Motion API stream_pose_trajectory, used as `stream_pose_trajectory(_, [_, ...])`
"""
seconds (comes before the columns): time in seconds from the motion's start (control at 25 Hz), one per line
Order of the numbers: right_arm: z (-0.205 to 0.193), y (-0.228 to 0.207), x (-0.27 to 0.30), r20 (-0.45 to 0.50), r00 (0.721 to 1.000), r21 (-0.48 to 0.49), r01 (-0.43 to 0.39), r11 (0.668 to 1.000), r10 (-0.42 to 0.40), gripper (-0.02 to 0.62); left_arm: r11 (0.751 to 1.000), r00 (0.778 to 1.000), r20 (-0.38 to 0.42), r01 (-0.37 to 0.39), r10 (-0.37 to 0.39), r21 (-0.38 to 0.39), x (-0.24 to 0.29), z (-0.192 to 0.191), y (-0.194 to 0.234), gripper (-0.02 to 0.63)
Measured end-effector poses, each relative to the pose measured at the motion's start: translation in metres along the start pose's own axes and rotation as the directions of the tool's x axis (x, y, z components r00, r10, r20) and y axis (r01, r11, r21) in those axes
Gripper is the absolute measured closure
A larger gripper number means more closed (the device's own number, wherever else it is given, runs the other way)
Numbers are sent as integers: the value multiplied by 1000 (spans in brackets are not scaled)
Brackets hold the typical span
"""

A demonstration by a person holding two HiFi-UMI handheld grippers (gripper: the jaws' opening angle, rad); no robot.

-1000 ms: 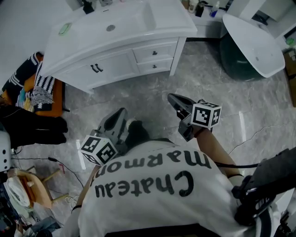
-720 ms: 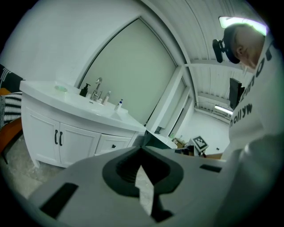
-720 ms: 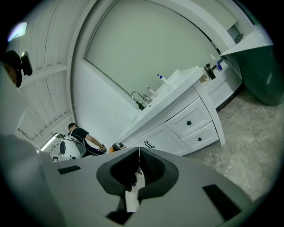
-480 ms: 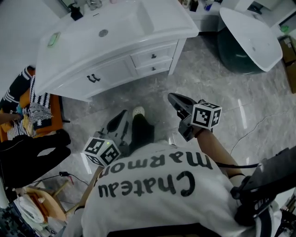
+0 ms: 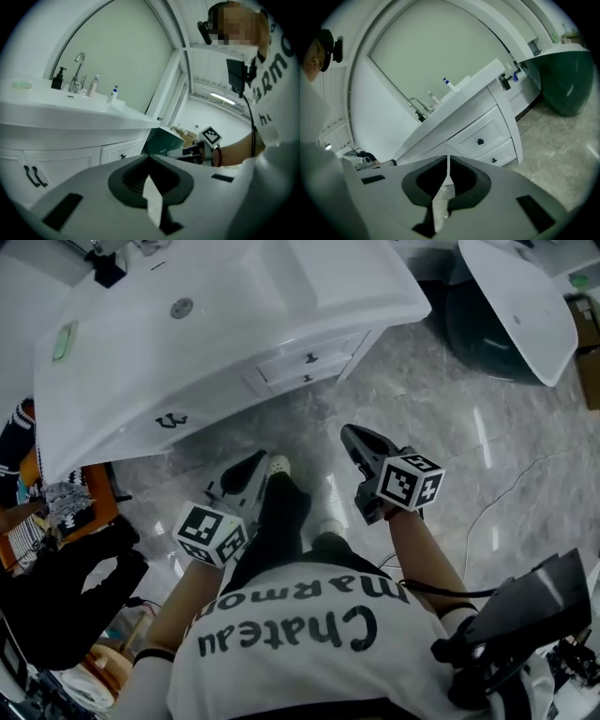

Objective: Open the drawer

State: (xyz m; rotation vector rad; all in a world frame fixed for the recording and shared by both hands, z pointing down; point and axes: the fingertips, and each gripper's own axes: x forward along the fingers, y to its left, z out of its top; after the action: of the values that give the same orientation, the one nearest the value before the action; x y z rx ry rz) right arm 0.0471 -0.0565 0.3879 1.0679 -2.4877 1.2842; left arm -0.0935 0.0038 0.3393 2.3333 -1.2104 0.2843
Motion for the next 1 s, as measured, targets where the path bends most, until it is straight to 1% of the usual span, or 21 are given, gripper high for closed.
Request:
stream_pose_trajectory(0.04, [1, -8, 11, 3, 1000, -3, 19, 1000, -19, 584, 1000, 1000, -19, -9, 9, -17, 8, -3, 10, 598])
stream_pose_trajectory(0.12, [4, -23, 33, 8, 999, -19, 52, 998, -52, 584, 1000, 999, -54, 2, -3, -25, 23, -10, 23, 598])
stream_pose_trajectory(0.24, [4, -40, 63, -11, 996, -62, 87, 994, -88, 583, 999, 994, -107, 40, -38, 18, 39, -19, 37, 598])
stream_pose_trajectory(0.36, [-3, -57, 91, -52, 991, -139, 115, 984, -124, 560, 997, 989, -138, 65, -60, 35, 51, -29, 56, 598])
stream_pose_trajectory(0.44, [-6, -69, 108, -61, 989, -167, 126, 978, -137, 543, 996, 986, -149, 80, -73, 42, 57, -37, 67, 598])
stream_pose_trajectory(0.48, [-7, -75, 116, -59, 988, -172, 130, 976, -142, 517, 995, 985, -153, 85, -77, 45, 59, -41, 72, 598])
stream_pose_trajectory(0.56, [-6, -89, 130, -47, 987, -175, 141, 974, -151, 508, 995, 984, -160, 84, -75, 45, 64, -52, 84, 598])
stream_pose_trajectory(0.76, [-8, -121, 158, -29, 984, -165, 168, 972, -175, 486, 998, 986, -157, 55, -55, -1, 72, -76, 103, 598])
stream_pose_trajectory(0.88, [-5, -131, 174, -22, 984, -153, 172, 973, -177, 459, 998, 986, -158, 59, -59, -8, 73, -79, 106, 598])
stream_pose_trajectory(1.0, [-2, -137, 192, -39, 981, -172, 178, 969, -188, 427, 998, 987, -150, 51, -54, -25, 73, -77, 112, 598])
